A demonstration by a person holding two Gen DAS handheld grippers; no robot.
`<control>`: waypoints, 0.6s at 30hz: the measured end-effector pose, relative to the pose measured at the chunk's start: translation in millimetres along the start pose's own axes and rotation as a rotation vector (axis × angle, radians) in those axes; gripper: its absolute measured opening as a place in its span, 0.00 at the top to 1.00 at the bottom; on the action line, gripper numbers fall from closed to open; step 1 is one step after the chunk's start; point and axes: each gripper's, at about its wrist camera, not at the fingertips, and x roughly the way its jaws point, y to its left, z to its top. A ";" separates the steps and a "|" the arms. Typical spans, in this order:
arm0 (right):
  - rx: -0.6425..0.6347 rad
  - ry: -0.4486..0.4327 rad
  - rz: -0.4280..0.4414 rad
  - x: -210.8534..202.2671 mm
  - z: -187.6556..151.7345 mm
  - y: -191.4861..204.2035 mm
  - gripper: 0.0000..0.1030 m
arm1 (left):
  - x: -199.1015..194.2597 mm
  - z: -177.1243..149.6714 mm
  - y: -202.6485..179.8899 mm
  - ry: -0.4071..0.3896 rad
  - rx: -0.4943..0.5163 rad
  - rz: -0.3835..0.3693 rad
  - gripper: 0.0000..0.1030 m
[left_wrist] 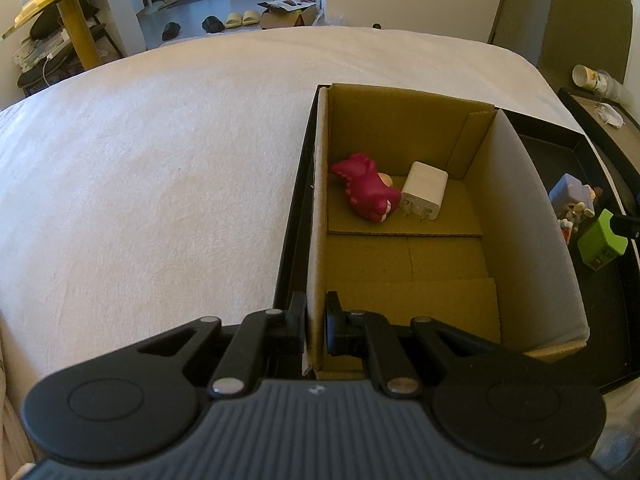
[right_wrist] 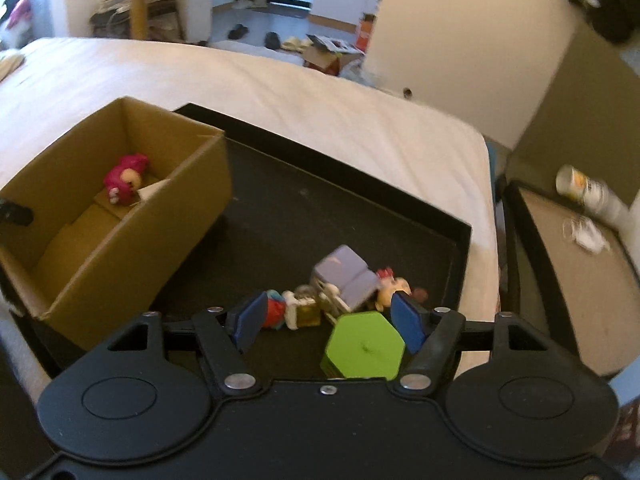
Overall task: Organize rigid objects
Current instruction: 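Move the right gripper back over the tray toward the green hexagonal box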
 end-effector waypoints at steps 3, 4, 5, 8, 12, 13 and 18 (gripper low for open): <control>0.060 0.017 -0.001 5.4 -3.3 -12.5 0.34 | 0.0 0.1 0.0 0.000 0.001 0.000 0.92; 0.073 0.021 0.001 6.7 -4.9 -15.3 0.34 | 0.1 0.2 -0.2 -0.001 0.001 0.001 0.92; 0.090 0.029 0.000 9.5 -6.2 -18.5 0.34 | 0.3 0.4 -0.2 -0.001 0.001 0.002 0.92; 0.123 0.055 -0.012 16.4 -9.2 -23.6 0.34 | 0.8 0.1 0.2 -0.002 -0.002 0.001 0.92; 0.160 0.083 -0.016 27.1 -11.1 -30.3 0.34 | 1.1 -0.7 1.0 -0.002 -0.007 -0.001 0.92; 0.182 0.090 -0.006 30.4 -12.4 -33.3 0.34 | 1.1 -0.8 1.3 -0.003 -0.007 -0.002 0.92; 0.232 0.121 -0.022 43.5 -15.4 -40.1 0.34 | 1.7 -1.2 2.1 -0.001 -0.011 -0.005 0.92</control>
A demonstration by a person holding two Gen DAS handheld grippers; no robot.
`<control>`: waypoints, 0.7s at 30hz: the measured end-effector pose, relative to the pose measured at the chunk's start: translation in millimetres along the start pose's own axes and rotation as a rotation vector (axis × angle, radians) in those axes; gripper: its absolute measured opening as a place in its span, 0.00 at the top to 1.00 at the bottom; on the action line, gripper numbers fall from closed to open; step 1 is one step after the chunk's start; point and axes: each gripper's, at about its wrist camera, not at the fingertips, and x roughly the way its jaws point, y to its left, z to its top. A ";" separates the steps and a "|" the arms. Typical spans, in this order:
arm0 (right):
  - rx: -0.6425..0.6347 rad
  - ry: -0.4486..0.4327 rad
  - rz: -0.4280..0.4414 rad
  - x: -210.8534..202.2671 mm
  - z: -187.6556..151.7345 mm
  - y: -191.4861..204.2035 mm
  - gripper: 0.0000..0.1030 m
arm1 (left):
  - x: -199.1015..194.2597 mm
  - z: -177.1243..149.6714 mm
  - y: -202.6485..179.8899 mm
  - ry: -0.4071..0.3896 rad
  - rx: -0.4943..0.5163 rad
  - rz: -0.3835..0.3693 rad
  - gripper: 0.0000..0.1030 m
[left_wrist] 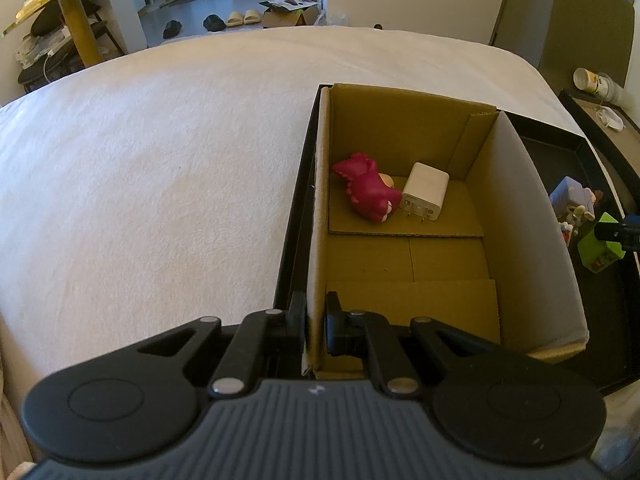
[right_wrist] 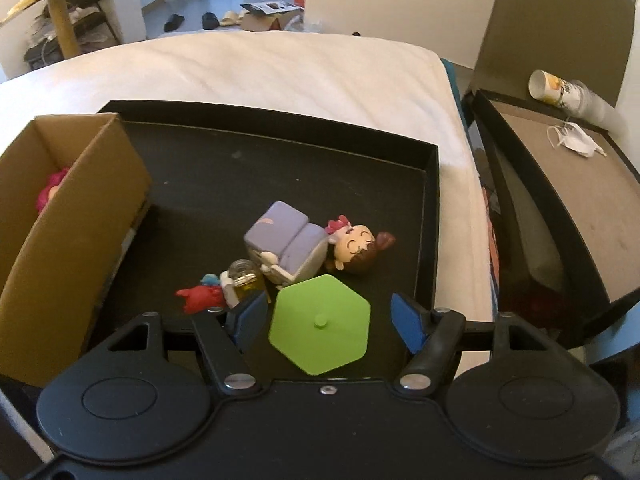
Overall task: Organize rigid objects
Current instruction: 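Move the right gripper back over the tray toward the green hexagonal box, then grasp the green hexagonal box with the right gripper and lift it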
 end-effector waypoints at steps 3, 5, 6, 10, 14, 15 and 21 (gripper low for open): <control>0.032 0.021 0.011 4.9 -0.3 -3.1 0.34 | -0.5 0.0 -0.6 0.000 0.001 0.001 0.92; 0.038 0.033 0.015 7.5 -1.6 -2.8 0.34 | -0.4 0.0 -1.5 0.000 0.003 0.004 0.92; 0.037 0.039 0.019 8.7 -2.7 -2.5 0.34 | -0.3 0.0 -1.8 0.001 0.004 0.004 0.92; 0.032 0.079 0.011 13.0 -7.3 -1.5 0.43 | -0.1 0.3 -1.7 0.003 0.002 0.003 0.92; 0.034 0.083 0.024 8.4 -11.3 0.1 0.50 | 0.3 1.4 -0.2 0.006 -0.006 -0.001 0.92; 0.033 0.081 0.024 6.3 -12.4 1.1 0.50 | 0.3 1.5 -0.2 0.006 -0.006 -0.002 0.92; 0.041 0.059 0.028 -6.1 -12.8 4.1 0.50 | 0.7 1.7 0.6 0.009 -0.012 -0.009 0.92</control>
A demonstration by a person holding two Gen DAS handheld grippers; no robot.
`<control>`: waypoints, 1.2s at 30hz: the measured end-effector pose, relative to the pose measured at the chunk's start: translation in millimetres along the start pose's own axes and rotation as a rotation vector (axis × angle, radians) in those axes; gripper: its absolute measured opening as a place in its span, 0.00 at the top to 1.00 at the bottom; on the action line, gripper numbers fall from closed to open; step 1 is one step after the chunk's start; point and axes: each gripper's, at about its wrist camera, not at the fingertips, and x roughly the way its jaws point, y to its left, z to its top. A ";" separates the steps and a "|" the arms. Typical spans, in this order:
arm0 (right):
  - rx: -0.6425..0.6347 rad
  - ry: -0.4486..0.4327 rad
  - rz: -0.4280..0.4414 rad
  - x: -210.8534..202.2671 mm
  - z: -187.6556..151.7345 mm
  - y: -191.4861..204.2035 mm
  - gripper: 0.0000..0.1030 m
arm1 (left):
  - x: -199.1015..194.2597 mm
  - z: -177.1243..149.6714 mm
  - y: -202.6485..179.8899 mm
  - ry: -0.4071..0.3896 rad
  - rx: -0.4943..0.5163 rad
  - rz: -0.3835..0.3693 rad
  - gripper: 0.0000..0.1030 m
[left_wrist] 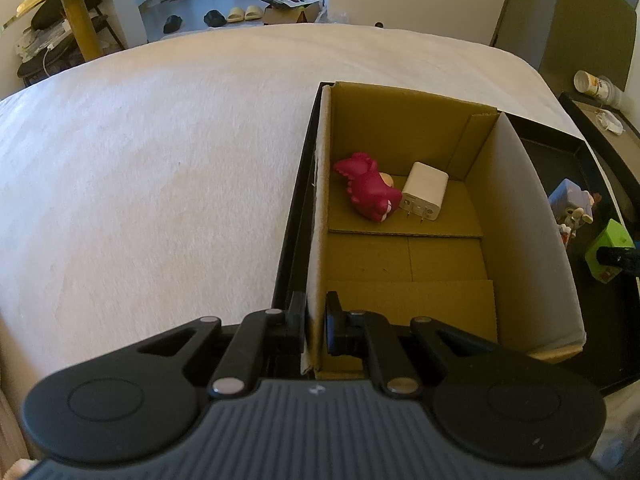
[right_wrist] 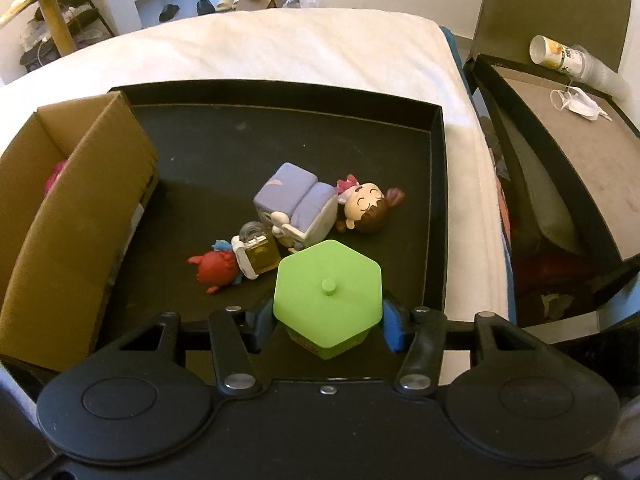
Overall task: Organize rigid objects
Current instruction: 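Grasp the green hexagonal box with the right gripper and lift it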
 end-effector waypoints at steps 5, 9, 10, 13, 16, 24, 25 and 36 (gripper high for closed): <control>-0.017 -0.024 -0.013 -10.8 3.9 1.0 0.50 | -1.1 -0.6 0.9 0.001 0.003 -0.007 0.92; -0.011 -0.043 -0.009 -22.5 4.9 5.7 0.50 | -1.4 -0.2 1.5 0.001 0.003 -0.010 0.92; -0.017 -0.048 -0.007 -25.4 5.7 8.0 0.50 | -1.4 -0.1 1.5 0.001 0.003 -0.010 0.92; -0.026 -0.067 0.002 -36.0 9.1 14.9 0.50 | -1.3 0.2 1.9 0.001 0.002 -0.012 0.92; -0.033 -0.093 0.013 -48.7 14.7 23.1 0.50 | -1.8 -0.1 2.0 0.000 0.003 -0.014 0.92; -0.055 -0.142 0.044 -74.7 27.7 41.2 0.50 | -1.2 0.4 3.0 0.004 0.000 -0.017 0.92; -0.050 -0.143 0.051 -75.2 28.8 42.0 0.50 | -1.1 0.5 3.2 0.004 0.000 -0.017 0.92; -0.084 -0.198 0.118 -93.2 38.8 73.2 0.50 | -0.7 0.2 1.8 0.002 0.004 -0.015 0.91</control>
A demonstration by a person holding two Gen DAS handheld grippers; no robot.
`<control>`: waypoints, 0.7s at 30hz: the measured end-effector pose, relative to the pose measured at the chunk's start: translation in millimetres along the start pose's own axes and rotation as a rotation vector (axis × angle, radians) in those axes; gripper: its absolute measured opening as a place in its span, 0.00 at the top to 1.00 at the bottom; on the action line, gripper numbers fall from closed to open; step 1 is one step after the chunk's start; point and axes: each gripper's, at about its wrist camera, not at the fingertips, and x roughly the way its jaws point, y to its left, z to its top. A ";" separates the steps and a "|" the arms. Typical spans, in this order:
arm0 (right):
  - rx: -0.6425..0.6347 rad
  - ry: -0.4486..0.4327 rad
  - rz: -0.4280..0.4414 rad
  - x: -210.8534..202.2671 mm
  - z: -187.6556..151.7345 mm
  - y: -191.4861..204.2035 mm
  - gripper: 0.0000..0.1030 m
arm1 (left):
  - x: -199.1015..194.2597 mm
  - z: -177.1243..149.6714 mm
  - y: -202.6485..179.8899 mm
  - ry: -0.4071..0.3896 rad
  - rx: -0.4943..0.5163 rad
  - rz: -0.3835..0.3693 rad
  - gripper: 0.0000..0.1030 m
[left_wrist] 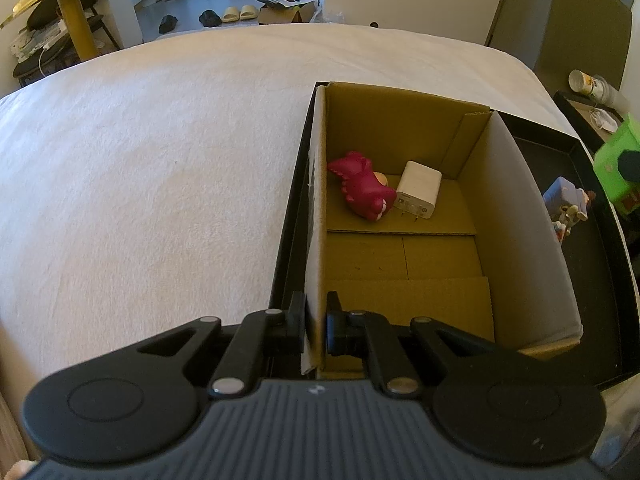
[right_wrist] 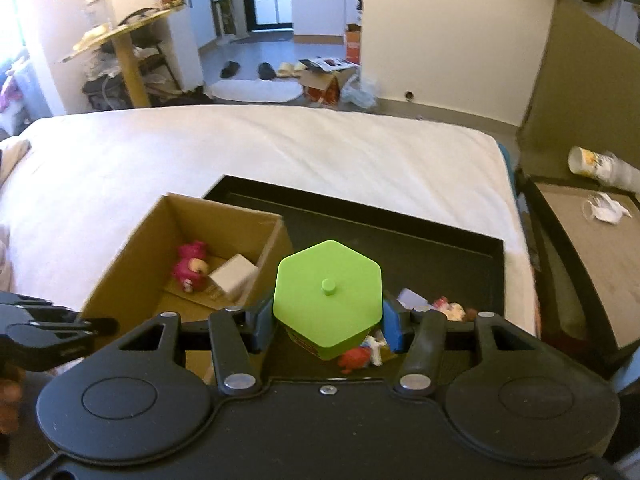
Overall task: Organize rigid objects
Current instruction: 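Grasp the green hexagonal box with the right gripper and lift it, then carry the green hexagonal box over the cardboard box with the right gripper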
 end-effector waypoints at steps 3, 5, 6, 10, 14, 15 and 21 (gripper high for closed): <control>-0.010 -0.009 0.021 0.4 5.5 8.9 0.50 | -0.1 0.0 0.1 0.000 0.001 0.000 0.91; -0.024 -0.011 0.031 2.2 9.1 15.7 0.50 | -0.1 0.0 0.2 -0.001 0.001 0.000 0.91; -0.031 -0.012 0.038 3.6 10.8 18.7 0.50 | -0.2 0.0 0.2 -0.002 0.000 0.001 0.91; -0.057 -0.011 0.054 6.5 14.9 32.9 0.50 | -0.7 -0.2 0.8 -0.006 -0.006 -0.002 0.91; -0.083 -0.010 0.078 10.8 18.7 44.0 0.50 | -0.6 0.4 2.2 -0.007 -0.019 -0.006 0.91; -0.090 -0.007 0.083 11.9 18.6 46.6 0.50 | -1.0 0.4 2.9 -0.007 -0.022 -0.008 0.91; -0.124 0.013 0.109 21.4 19.1 64.2 0.50 | -1.5 1.0 5.4 -0.009 -0.036 -0.018 0.91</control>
